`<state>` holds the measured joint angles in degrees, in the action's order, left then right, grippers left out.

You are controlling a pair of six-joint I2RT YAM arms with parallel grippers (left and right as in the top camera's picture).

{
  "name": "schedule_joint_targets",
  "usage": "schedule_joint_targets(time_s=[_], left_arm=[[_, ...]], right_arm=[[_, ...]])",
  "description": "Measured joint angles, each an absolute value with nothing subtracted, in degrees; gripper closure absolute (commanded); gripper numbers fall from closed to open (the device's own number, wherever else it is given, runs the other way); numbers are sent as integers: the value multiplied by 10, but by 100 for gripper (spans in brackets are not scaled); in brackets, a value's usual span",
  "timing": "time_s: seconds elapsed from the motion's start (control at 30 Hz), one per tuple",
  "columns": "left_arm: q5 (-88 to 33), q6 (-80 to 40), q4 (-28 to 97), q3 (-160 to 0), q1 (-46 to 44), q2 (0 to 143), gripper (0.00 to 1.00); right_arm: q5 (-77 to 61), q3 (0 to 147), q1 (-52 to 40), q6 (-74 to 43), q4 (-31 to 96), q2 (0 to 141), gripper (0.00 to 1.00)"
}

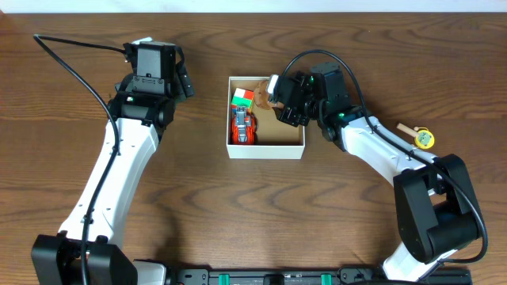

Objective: Pack container
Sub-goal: 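Lower the plush toy into the box beside the cube and release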

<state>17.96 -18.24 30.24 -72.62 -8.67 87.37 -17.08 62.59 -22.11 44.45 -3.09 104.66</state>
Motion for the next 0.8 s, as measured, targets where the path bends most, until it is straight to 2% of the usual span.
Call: schedule_joint_targets(time_s=[0.13,0.43,0.67,0.73,0.8], left_arm=[[180,-182,303,-726,-87,874,2],[180,-182,303,-726,-87,874,2],[180,-182,303,-726,-87,874,2],[180,-182,303,-726,-87,874,2],[180,-182,303,-726,-87,874,2]], right_arm=[[-168,626,-221,444,-35,1047,9],[-166,626,-221,434,-56,1047,2],[-165,626,-234,406,-70,1046,10],[-164,626,-248,400,-60,1043,20],[-163,626,-259,395,-46,1037,19]])
